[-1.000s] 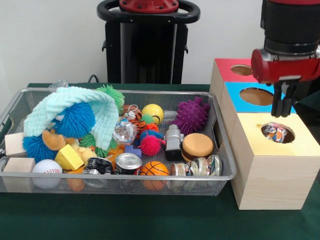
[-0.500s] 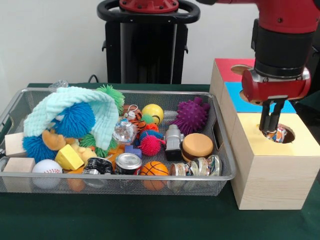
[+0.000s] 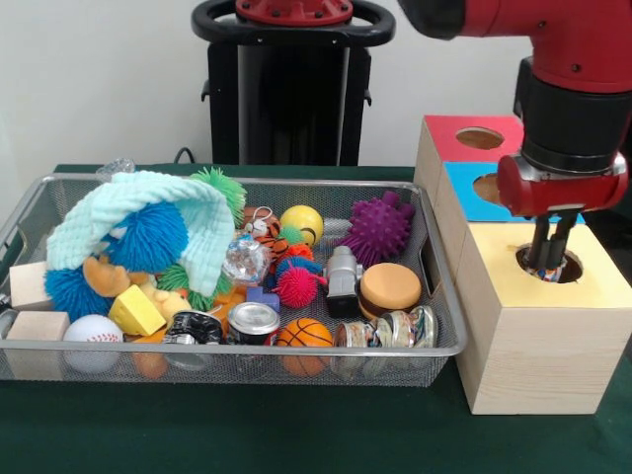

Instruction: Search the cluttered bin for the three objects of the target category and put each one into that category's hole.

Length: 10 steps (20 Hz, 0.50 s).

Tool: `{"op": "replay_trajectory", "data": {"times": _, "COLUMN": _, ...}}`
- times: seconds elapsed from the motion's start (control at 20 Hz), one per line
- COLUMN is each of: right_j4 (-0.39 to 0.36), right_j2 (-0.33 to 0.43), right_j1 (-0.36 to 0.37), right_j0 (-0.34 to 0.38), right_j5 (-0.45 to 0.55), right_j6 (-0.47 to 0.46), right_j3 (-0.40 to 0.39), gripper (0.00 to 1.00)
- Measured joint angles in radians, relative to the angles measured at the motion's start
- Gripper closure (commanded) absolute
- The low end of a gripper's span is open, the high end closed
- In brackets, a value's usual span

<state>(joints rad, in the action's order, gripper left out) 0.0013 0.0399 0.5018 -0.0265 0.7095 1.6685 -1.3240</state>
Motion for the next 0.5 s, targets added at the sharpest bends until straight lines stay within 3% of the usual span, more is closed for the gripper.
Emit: {"op": "replay_trajectory", "data": {"times": 0.5, "right_j4": -0.002, "right_j2": -0.015, "right_j1": -0.001, "right_j0": -0.056, "right_j5": 0.0, "right_j6": 0.0, "right_j3": 0.016, "gripper": 1.0}}
